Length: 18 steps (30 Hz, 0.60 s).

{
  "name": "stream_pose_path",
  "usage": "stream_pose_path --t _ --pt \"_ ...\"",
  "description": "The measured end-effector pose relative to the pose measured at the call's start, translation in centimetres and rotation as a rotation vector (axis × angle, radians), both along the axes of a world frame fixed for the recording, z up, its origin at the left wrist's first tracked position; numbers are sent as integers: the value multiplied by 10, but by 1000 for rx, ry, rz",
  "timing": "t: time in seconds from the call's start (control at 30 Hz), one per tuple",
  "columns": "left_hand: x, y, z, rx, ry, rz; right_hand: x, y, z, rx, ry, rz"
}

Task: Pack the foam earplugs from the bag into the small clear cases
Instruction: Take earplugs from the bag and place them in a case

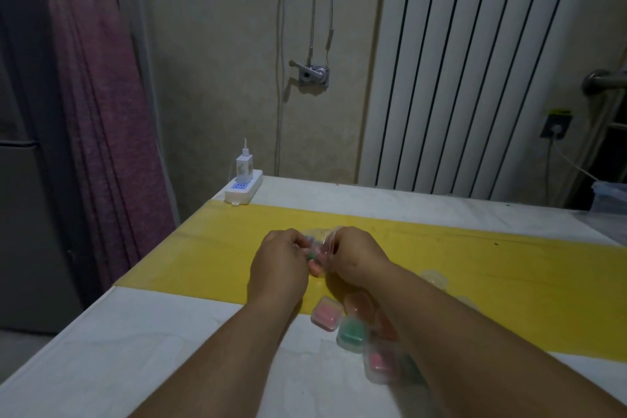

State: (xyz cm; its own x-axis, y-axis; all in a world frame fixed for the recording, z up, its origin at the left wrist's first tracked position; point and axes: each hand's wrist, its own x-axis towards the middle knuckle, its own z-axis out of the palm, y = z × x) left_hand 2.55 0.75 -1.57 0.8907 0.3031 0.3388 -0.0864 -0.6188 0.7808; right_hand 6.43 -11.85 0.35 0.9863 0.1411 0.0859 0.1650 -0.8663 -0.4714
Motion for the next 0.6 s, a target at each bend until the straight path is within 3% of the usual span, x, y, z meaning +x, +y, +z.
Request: stream_pose_path --t 0.17,0.6 --pt "0 1 -1 4 11 0 -3 -7 2 136 -53 11" --pt "3 1 -5 44 34 2 -9 -6 4 154 -11 228"
